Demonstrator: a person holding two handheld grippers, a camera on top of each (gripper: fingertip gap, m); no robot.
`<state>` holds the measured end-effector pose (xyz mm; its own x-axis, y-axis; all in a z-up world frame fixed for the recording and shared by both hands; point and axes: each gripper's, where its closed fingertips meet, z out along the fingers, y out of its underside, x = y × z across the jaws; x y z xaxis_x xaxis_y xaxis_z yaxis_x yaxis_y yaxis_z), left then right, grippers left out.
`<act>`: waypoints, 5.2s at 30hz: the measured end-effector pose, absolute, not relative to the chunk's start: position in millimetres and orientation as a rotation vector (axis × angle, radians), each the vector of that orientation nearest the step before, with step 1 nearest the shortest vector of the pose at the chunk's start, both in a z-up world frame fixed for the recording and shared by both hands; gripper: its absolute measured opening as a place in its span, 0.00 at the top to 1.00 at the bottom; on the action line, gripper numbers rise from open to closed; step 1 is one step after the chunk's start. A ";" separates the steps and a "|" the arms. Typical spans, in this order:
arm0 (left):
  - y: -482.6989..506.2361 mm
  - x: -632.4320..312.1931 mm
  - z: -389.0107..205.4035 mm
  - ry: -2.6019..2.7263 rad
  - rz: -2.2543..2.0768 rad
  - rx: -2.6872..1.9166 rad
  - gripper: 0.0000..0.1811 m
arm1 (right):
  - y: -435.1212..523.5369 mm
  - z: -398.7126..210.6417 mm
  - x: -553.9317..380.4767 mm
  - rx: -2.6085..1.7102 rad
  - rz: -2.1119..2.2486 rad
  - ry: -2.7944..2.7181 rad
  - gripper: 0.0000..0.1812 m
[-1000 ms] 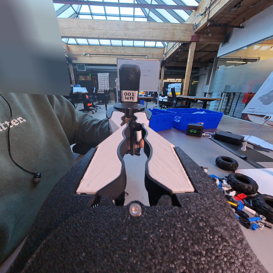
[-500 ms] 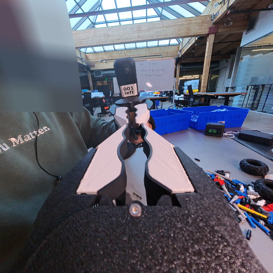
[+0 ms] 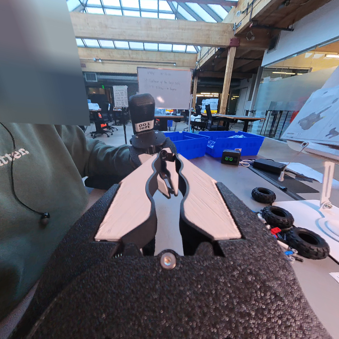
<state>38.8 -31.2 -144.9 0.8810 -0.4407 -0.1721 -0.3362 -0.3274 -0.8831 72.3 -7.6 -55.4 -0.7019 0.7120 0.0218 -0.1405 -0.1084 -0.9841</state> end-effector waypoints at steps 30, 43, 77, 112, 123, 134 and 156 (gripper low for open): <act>-31.7 -5.0 -225.7 0.597 0.045 -2.220 0.92 | -23.0 -124.0 56.9 -0.711 1.570 -1.853 0.92; -64.4 86.7 -84.8 0.223 -1.527 -1.488 0.85 | -63.6 -87.0 75.1 -0.441 1.646 -1.725 0.92; -61.4 50.7 -130.7 0.302 -1.041 -1.842 0.96 | -25.4 -105.5 76.5 -0.478 1.371 -1.885 0.97; -74.6 55.0 -90.8 0.239 -1.429 -1.499 0.96 | -78.6 -93.1 50.0 -0.234 1.282 -2.031 0.93; -71.3 54.0 -96.6 0.259 -1.341 -1.574 0.96 | -73.4 -96.5 46.7 -0.266 1.263 -2.063 0.98; -70.9 58.2 -107.2 0.395 -1.115 -1.737 0.97 | -65.9 -102.9 54.5 -0.278 1.266 -2.177 0.99; -45.1 -60.3 -173.1 0.086 -0.355 -2.070 0.97 | 42.2 -193.5 -79.3 -0.677 0.868 -2.224 0.98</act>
<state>-60.3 -45.1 -173.1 0.9545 -0.2064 0.2154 0.0849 -0.5043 -0.8594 -79.3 42.2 -193.5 -0.6567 0.6522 0.3787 0.2234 0.6479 -0.7283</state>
